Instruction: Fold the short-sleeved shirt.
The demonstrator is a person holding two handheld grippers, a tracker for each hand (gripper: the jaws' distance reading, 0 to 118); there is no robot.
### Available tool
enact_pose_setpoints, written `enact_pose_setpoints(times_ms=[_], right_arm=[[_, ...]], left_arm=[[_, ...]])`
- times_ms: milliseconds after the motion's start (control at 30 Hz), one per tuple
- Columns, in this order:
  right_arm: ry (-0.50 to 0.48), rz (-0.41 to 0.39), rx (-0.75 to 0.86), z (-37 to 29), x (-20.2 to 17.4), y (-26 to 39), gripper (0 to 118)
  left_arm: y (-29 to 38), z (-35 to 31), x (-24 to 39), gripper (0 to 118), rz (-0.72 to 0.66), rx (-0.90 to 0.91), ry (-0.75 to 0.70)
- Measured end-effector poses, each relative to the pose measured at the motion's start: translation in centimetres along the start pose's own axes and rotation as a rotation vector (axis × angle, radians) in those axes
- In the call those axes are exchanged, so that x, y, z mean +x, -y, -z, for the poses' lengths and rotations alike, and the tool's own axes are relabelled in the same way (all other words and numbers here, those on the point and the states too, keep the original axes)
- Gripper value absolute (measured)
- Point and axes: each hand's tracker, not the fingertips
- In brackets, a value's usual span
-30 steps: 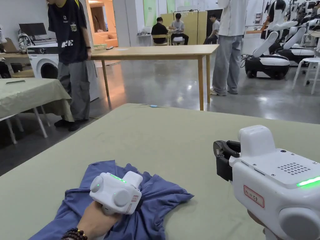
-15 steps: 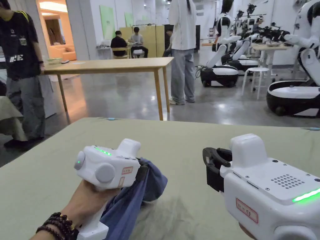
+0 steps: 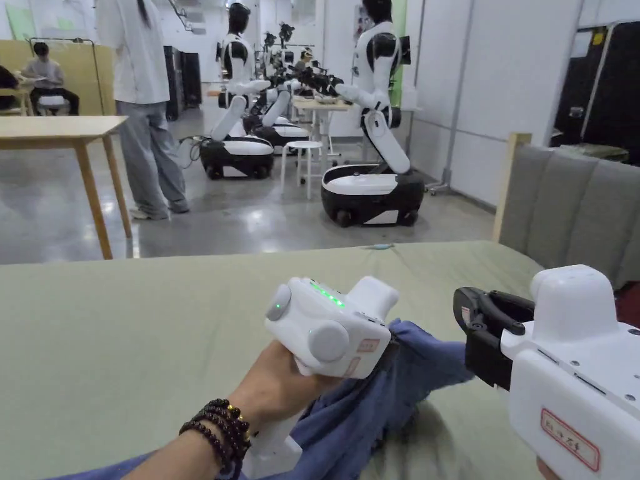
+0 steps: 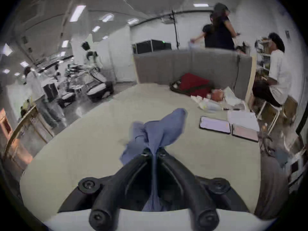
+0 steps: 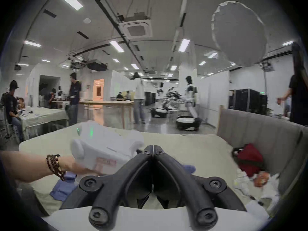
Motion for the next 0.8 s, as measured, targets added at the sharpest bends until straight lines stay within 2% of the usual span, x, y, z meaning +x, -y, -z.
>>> enact_pose_setpoints(times_ms=[167,233,300,333,367,400,433,500,533,600,700,800], right_arm=[[0.058,0.02,-0.036,0.0,3.4,1.4,0],[0.06,0.028,-0.045,0.2,3.8,1.7,0],[0.061,0.027,-0.049,0.2,3.8,1.7,0],[0.059,0.024,-0.049,0.2,3.6,1.7,0],[0.057,0.021,-0.048,0.0,3.4,1.5,0],[0.052,0.015,-0.043,-0.1,3.1,1.4,0],[0.047,0.007,-0.036,-0.3,2.8,1.2,0],[0.041,-0.003,-0.029,-0.3,2.0,0.8,0],[0.033,-0.003,-0.023,-0.3,1.6,0.5,0],[0.008,0.004,-0.006,-0.4,0.7,0.2,0],[-0.026,-0.001,0.007,-0.2,-1.2,-0.3,0],[-0.051,-0.01,0.019,0.3,-3.4,0.0,0]], left_arm=[[5.9,7.8,2.0,0,-0.016,-0.2,0.014],[7.2,8.4,2.3,0,-0.024,-0.194,0.001],[7.3,8.3,1.6,1,-0.087,-0.182,0.006],[6.9,7.8,1.0,9,-0.118,-0.153,0.011],[6.1,6.4,1.2,41,-0.141,-0.113,0.023],[5.4,5.2,0.5,85,-0.179,-0.083,0.039],[4.6,3.9,-0.2,118,-0.209,-0.066,0.058],[3.7,-0.3,-1.4,115,-0.213,-0.009,0.071],[3.3,-2.8,-2.2,116,-0.206,0.128,0.037],[4.1,-7.5,-3.8,117,-0.249,0.162,-0.031],[7.3,-16.0,-4.4,117,-0.347,0.284,-0.101],[12.9,-22.9,-6.3,117,-0.428,0.352,-0.248]])
